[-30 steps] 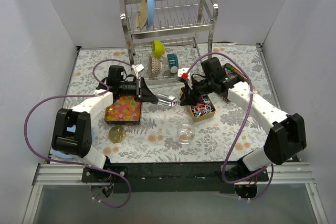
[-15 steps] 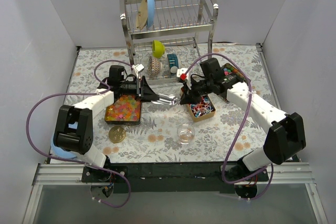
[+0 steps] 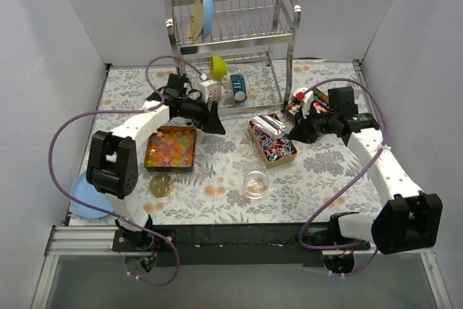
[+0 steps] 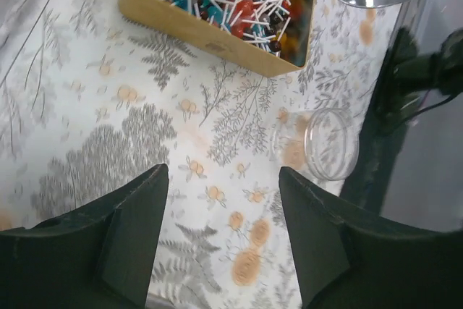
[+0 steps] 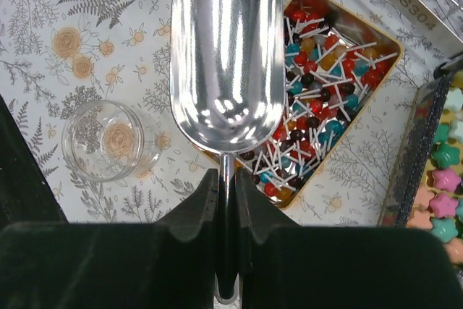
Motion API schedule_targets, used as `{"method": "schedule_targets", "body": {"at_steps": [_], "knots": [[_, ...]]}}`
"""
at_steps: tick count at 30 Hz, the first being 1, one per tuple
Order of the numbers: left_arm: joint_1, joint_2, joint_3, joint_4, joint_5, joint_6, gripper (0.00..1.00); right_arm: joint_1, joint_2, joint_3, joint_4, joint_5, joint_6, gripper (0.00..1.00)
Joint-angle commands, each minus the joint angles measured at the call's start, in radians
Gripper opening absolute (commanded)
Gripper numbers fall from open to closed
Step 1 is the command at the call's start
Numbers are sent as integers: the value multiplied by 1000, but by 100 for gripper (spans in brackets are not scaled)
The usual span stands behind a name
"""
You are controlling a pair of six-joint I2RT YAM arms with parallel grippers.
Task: Pack the candies
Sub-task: Scoop the fake candies from the storage box, then adjust the storage box at the center of the board.
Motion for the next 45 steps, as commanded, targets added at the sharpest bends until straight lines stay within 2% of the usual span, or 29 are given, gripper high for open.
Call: {"method": "schedule_targets", "body": {"at_steps": [1, 3, 5, 6, 7, 13, 17, 22, 32, 37, 41, 45], "knots": [[-164, 60, 126, -161, -114, 363, 62, -44, -101, -74, 13, 10, 83, 1], [-231, 100, 206, -198, -156, 497, 62, -70, -144, -94, 43, 15, 118, 1], [-288, 196, 298, -311, -193, 575, 62, -91, -170, -108, 38, 19, 150, 1], [-302, 225, 386, -350, -213, 660, 61, -113, -177, -110, 40, 21, 158, 1], [-311, 277, 416, -380, -220, 678, 61, -125, -188, -114, 38, 24, 183, 1], [-380, 357, 504, -368, -291, 799, 62, -193, -239, -165, 37, 45, 253, 1], [-409, 400, 516, -336, -309, 812, 62, -266, -265, -173, 18, 7, 275, 1], [-432, 387, 478, -247, -329, 819, 63, -286, -283, -192, 1, -1, 266, 1], [-452, 382, 558, -356, -345, 824, 59, -296, -282, -212, 0, -1, 264, 1], [-452, 335, 461, -243, -374, 828, 59, -297, -274, -225, 24, -7, 282, 1], [-452, 367, 456, -249, -366, 859, 59, -297, -267, -229, 29, -2, 281, 1], [-462, 411, 469, -180, -375, 850, 59, -297, -263, -226, 26, -1, 279, 1]]}}
